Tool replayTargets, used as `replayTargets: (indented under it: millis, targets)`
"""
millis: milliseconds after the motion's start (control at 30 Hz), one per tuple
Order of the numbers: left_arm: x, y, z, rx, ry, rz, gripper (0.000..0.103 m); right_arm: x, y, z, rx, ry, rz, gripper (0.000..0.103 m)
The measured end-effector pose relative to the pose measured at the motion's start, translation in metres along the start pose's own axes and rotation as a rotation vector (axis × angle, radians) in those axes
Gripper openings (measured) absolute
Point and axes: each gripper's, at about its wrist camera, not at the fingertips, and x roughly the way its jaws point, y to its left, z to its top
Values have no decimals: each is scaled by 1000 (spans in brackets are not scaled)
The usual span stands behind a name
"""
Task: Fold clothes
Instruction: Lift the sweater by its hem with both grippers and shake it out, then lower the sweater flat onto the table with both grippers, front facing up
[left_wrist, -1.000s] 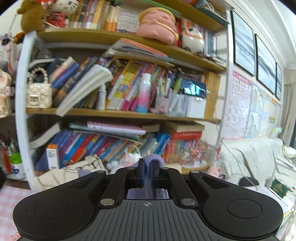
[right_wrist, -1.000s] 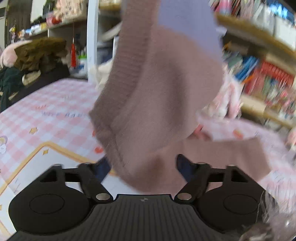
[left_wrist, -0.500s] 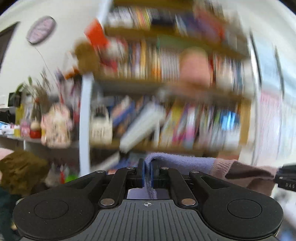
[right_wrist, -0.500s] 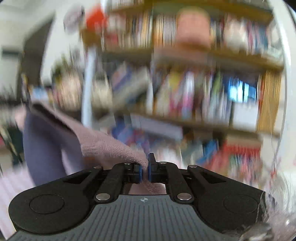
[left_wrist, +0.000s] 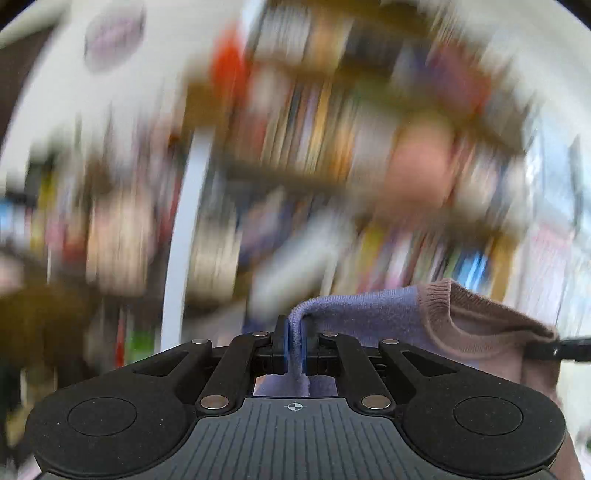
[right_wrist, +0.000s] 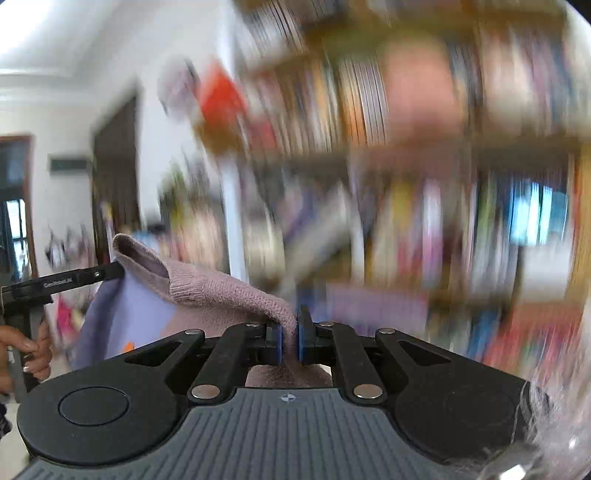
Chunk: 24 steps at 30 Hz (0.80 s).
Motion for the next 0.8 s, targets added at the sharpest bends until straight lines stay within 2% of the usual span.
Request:
replayTargets:
  millis: [67, 133, 167, 267, 300, 333, 433, 533, 700, 733, 767, 800]
  targets:
    - [61, 8, -53, 54, 233, 53, 7, 63, -20, -42, 31, 195, -73, 8]
    - [106, 9, -99, 121, 400, 86, 8, 118, -35, -85, 46, 351, -144, 8]
    - [123, 8, -115, 156, 452, 105, 9, 136, -38, -99, 28, 390, -177, 7]
    - [161, 8, -137, 191, 553, 137, 21, 185, -47, -127, -31, 475, -261, 7]
    - [169, 8, -140, 183, 578, 144, 33, 197, -51, -127, -41, 490, -279, 8]
    - [173, 8, -140, 178, 597, 148, 51, 206, -55, -125, -51, 497, -295, 8]
    - [158, 12, -134, 171, 583, 128, 71, 236, -73, -130, -61, 538, -335, 8]
    - [127, 16, -134, 179, 555, 100, 74, 265, -88, -136, -75, 580, -364, 8]
    - [65, 15, -156, 238, 544, 131, 76, 297, -111, -155, -89, 643, -414, 10]
    - [56, 13, -161, 247, 545, 135, 76, 298, -112, -159, -103, 642, -418, 13]
    - [48, 11, -166, 256, 547, 139, 76, 296, -111, -159, -116, 628, -430, 24]
    - [39, 9, -172, 265, 548, 143, 76, 293, -109, -159, -130, 612, -442, 48]
